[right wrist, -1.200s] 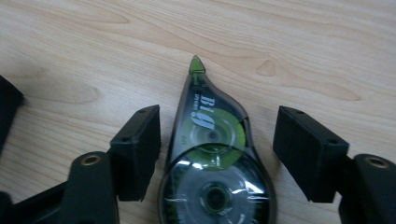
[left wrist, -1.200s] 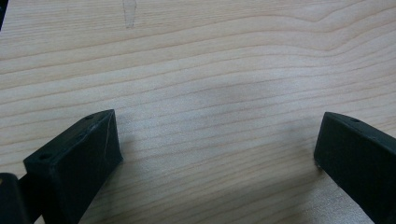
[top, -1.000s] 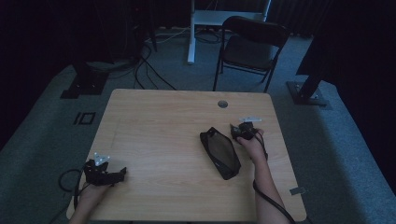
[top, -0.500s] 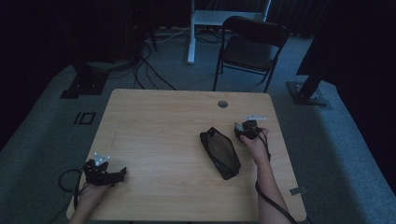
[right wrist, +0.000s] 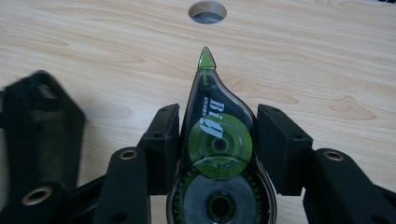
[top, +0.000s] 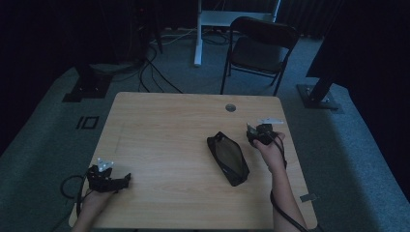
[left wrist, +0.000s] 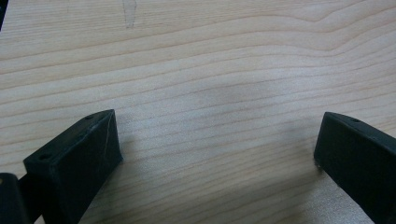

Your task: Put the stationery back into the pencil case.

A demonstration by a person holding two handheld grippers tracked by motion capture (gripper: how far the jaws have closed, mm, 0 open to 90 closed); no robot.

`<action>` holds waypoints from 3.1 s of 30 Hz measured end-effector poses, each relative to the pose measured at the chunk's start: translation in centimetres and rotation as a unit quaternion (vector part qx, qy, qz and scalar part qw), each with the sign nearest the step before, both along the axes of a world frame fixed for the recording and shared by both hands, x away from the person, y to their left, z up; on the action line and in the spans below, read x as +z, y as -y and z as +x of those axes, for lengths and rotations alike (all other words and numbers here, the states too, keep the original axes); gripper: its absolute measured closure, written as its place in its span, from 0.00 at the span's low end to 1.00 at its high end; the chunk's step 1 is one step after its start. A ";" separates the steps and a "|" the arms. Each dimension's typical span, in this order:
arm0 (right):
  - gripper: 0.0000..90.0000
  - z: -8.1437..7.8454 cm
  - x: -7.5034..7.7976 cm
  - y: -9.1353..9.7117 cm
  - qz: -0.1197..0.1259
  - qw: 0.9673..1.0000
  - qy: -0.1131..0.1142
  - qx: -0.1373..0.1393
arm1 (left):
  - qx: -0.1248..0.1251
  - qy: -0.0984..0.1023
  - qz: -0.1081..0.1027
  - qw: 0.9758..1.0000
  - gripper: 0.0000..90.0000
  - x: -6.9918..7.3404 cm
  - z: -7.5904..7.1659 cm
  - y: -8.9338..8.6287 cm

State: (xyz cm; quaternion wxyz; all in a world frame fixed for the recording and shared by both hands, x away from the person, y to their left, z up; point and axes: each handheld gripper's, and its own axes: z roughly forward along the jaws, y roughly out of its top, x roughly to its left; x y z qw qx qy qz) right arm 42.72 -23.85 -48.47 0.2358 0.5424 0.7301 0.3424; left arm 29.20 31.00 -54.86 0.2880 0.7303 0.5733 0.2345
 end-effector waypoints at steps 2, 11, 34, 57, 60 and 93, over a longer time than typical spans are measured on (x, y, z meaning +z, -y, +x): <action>0.57 -0.4 0.6 0.0 0.001 1.000 0.003 0.002 | 0.000 0.000 0.000 1.000 0.01 0.0 0.0 0.0; 0.57 -2.4 2.9 -1.2 0.006 1.000 0.027 0.011 | 0.000 0.000 0.000 1.000 0.01 0.0 0.0 0.0; 0.57 -5.9 4.2 -6.5 0.046 0.997 0.023 0.051 | 0.000 0.000 0.000 1.000 0.01 0.0 0.0 0.0; 0.57 -6.4 2.5 -9.5 0.038 0.997 -0.024 0.064 | 0.000 0.000 0.000 1.000 0.01 0.0 0.0 0.0; 0.57 -6.3 2.0 -9.7 0.030 0.997 -0.034 0.064 | 0.000 0.000 0.000 1.000 0.01 0.0 0.0 0.0; 0.56 -3.6 -1.2 -11.2 -0.054 0.988 -0.138 0.044 | 0.000 0.000 0.000 1.000 0.01 0.0 0.0 0.0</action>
